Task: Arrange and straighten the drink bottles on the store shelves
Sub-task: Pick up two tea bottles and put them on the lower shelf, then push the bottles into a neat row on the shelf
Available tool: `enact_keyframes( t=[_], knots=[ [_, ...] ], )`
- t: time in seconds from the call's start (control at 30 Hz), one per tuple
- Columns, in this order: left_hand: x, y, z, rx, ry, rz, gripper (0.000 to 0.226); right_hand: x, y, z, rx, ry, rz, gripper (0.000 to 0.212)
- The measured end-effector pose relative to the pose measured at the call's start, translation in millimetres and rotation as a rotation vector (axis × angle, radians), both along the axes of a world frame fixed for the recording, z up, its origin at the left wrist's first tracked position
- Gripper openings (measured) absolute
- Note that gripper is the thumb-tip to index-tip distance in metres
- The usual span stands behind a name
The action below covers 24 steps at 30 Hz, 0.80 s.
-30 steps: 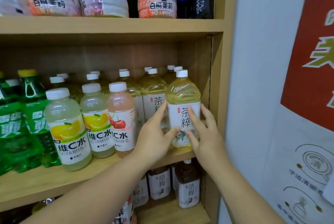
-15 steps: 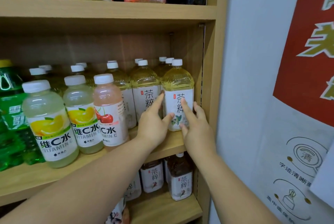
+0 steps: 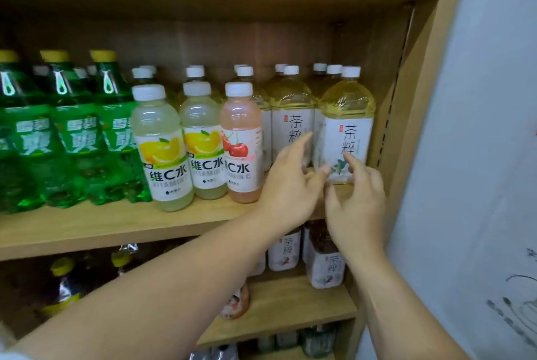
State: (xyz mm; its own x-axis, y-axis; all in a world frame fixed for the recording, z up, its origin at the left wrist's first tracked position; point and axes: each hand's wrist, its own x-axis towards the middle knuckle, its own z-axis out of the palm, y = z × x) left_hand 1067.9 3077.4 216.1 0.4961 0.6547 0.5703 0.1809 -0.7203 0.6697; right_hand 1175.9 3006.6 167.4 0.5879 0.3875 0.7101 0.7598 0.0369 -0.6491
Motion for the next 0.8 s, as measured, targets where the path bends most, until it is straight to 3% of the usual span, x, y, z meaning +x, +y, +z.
enact_keyframes(
  t=[0.23,0.37,0.8],
  knots=[
    [-149,-23,-23,0.169,-0.009,0.084,0.043,-106,1,-20,0.14,0.039,0.244,0.035],
    [-244,-14,-43,0.237,0.092,0.24,0.038,-172,17,-30,0.063,-0.001,0.376,0.032],
    [-572,17,-134,0.004,0.267,0.565,0.039,-445,67,-91,-0.287,-0.065,0.683,0.019]
  ],
)
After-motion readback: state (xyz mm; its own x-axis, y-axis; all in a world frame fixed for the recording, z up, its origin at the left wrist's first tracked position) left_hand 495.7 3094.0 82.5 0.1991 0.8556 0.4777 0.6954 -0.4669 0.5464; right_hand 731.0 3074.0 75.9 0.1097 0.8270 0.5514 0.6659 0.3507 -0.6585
